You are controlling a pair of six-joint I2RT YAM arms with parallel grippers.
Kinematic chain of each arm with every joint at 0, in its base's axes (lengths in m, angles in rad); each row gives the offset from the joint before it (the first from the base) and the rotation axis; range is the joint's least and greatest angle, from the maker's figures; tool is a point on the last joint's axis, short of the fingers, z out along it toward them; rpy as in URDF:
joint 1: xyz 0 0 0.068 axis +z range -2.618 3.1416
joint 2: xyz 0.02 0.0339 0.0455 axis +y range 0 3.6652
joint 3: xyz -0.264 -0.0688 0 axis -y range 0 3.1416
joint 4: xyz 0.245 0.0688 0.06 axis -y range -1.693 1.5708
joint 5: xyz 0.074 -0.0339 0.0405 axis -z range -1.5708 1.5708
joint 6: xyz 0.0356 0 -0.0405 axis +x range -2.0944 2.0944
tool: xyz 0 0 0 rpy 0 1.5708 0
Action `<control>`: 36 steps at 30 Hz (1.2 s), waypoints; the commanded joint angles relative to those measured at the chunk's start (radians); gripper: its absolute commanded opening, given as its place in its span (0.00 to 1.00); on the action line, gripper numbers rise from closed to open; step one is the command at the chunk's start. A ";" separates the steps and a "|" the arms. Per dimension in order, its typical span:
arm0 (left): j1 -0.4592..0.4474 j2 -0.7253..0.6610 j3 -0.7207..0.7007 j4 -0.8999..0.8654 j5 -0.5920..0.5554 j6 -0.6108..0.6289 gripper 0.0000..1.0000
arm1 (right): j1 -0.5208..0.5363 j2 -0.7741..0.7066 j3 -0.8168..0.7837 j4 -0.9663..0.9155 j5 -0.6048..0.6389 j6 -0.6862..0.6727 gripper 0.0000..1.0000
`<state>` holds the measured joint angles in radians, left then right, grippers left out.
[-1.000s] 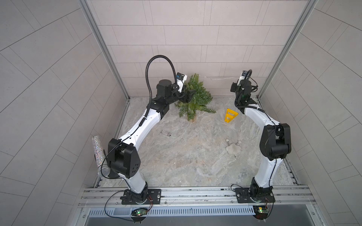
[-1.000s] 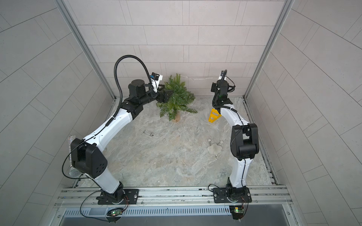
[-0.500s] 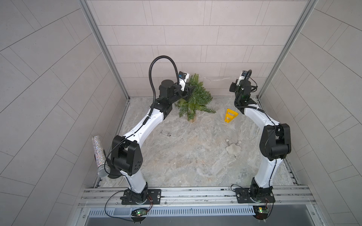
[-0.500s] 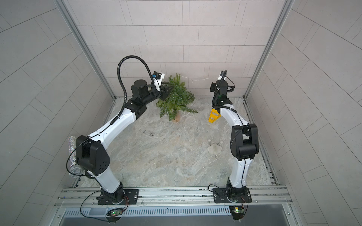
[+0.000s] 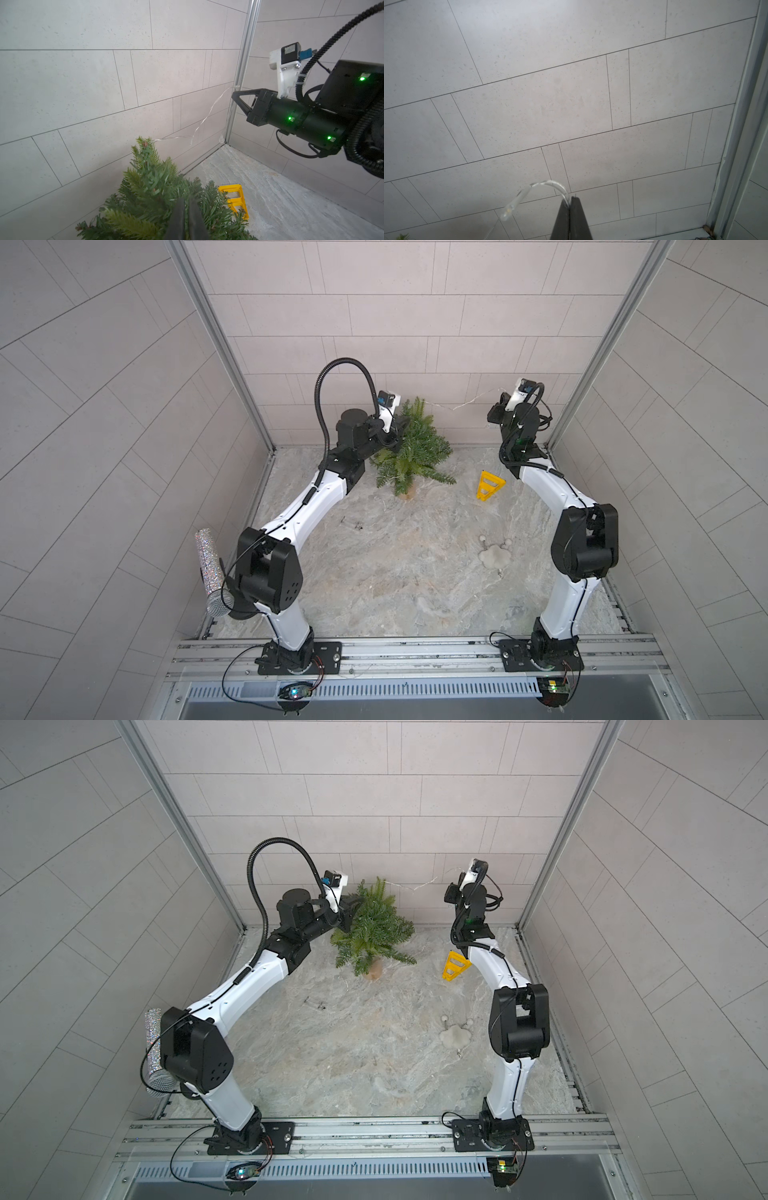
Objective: Remove string lights from the small christmas tree
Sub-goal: Remove the light string from the Christmas tree.
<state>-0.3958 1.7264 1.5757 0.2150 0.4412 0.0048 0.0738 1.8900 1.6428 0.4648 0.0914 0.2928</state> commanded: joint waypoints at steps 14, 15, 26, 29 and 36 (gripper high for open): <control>-0.005 -0.030 -0.019 0.026 0.037 -0.002 0.00 | 0.010 0.239 0.449 0.347 -0.063 0.249 0.00; -0.005 -0.032 -0.019 0.023 0.037 -0.003 0.00 | 0.013 0.268 0.491 0.336 -0.048 0.235 0.00; -0.005 -0.033 -0.005 -0.014 0.034 0.012 0.00 | 0.045 0.520 0.821 0.222 -0.001 0.082 0.00; -0.005 -0.029 -0.002 -0.013 0.041 0.007 0.00 | 0.050 0.539 0.822 0.209 0.038 0.057 0.00; -0.005 -0.029 0.001 -0.015 0.050 0.007 0.00 | 0.025 0.457 0.676 0.146 0.183 0.041 0.00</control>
<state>-0.3958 1.7203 1.5665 0.2192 0.4702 0.0086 0.1204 2.4184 2.3905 0.6216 0.1944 0.3508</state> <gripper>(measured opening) 0.060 0.041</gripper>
